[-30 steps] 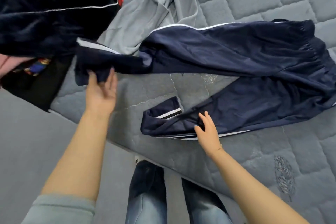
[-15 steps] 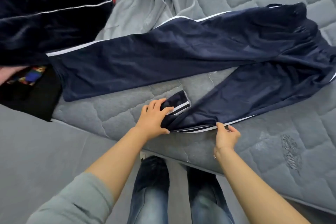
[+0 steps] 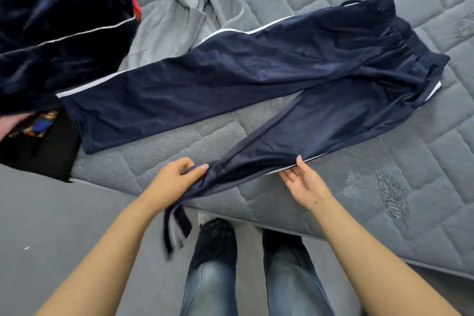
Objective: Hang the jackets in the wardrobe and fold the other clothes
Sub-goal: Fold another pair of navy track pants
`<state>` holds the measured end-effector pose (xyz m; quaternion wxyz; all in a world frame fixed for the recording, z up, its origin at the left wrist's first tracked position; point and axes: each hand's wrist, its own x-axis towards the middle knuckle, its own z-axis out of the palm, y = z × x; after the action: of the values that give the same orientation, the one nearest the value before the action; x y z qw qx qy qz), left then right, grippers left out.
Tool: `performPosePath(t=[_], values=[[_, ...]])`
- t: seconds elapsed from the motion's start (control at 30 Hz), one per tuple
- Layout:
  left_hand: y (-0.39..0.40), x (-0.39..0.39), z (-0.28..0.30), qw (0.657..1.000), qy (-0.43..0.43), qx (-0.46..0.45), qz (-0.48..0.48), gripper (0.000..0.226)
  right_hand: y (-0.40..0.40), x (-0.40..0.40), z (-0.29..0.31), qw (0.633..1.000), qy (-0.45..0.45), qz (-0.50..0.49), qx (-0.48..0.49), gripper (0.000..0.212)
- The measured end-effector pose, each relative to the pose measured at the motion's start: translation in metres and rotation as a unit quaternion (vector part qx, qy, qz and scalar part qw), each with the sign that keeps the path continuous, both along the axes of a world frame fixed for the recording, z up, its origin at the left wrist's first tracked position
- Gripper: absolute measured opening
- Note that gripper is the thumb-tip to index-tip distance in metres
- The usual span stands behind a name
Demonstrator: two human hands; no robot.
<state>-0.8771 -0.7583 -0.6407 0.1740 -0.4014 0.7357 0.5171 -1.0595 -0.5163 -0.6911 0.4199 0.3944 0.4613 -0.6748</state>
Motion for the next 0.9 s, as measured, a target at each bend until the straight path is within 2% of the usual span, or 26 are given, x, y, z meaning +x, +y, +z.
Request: performPosePath(t=[0.07, 0.13, 0.17, 0.23, 0.3, 0.37, 0.4, 0.47, 0.53, 0.6, 0.63, 0.7, 0.73, 0.8, 0.83, 0.9], values=[[-0.024, 0.009, -0.014, 0.993, -0.109, -0.001, 0.043, 0.037, 0.0, 0.007, 0.0, 1.0, 0.003, 0.013, 0.017, 0.03], [-0.04, 0.026, -0.031, 0.968, -0.233, -0.081, 0.04, 0.041, 0.001, 0.016, -0.006, 0.998, -0.012, 0.035, 0.053, 0.038], [-0.041, 0.033, -0.037, 0.961, -0.246, -0.118, 0.041, 0.042, 0.002, 0.02, -0.009, 0.996, -0.024, 0.047, 0.067, 0.041], [-0.027, 0.037, -0.044, 0.972, -0.17, -0.152, 0.056, 0.045, 0.004, 0.025, -0.015, 0.994, -0.036, 0.06, 0.082, 0.041], [0.0, 0.031, -0.045, 0.973, -0.124, -0.195, -0.03, 0.058, 0.005, 0.026, -0.02, 0.993, -0.029, 0.067, 0.087, 0.04], [0.023, 0.028, -0.054, 0.957, -0.154, -0.223, -0.099, 0.068, 0.003, 0.024, -0.023, 0.993, -0.017, 0.071, 0.097, 0.043], [0.028, 0.026, -0.058, 0.954, -0.169, -0.232, -0.087, 0.064, 0.002, 0.022, -0.024, 0.991, -0.01, 0.075, 0.109, 0.047], [0.024, 0.025, -0.063, 0.951, -0.184, -0.248, -0.01, 0.038, -0.002, 0.016, -0.026, 0.983, 0.008, 0.099, 0.152, 0.051], [0.01, 0.028, -0.064, 0.963, -0.174, -0.203, 0.017, 0.02, -0.005, 0.011, -0.029, 0.97, 0.04, 0.135, 0.2, 0.041], [-0.007, 0.036, -0.056, 0.991, -0.121, -0.053, -0.023, 0.017, -0.008, 0.009, -0.031, 0.963, 0.072, 0.151, 0.212, 0.026], [-0.017, 0.041, -0.048, 0.994, -0.101, 0.034, -0.037, 0.02, -0.008, 0.009, -0.03, 0.963, 0.083, 0.152, 0.205, 0.02], [-0.038, 0.057, -0.033, 0.981, -0.09, 0.17, -0.032, 0.024, -0.005, 0.015, -0.026, 0.967, 0.098, 0.152, 0.18, 0.011], [-0.048, 0.066, -0.028, 0.972, -0.102, 0.209, -0.024, 0.025, -0.002, 0.022, -0.024, 0.965, 0.104, 0.161, 0.176, 0.013], [-0.056, 0.079, -0.027, 0.964, -0.15, 0.216, -0.032, 0.022, 0.005, 0.04, -0.023, 0.95, 0.118, 0.214, 0.194, 0.019], [-0.056, 0.082, -0.032, 0.967, -0.18, 0.168, -0.061, 0.017, 0.009, 0.049, -0.024, 0.941, 0.121, 0.239, 0.208, 0.018], [-0.047, 0.08, -0.043, 0.959, -0.245, -0.01, -0.143, 0.011, 0.018, 0.063, -0.027, 0.931, 0.116, 0.252, 0.237, 0.007]])
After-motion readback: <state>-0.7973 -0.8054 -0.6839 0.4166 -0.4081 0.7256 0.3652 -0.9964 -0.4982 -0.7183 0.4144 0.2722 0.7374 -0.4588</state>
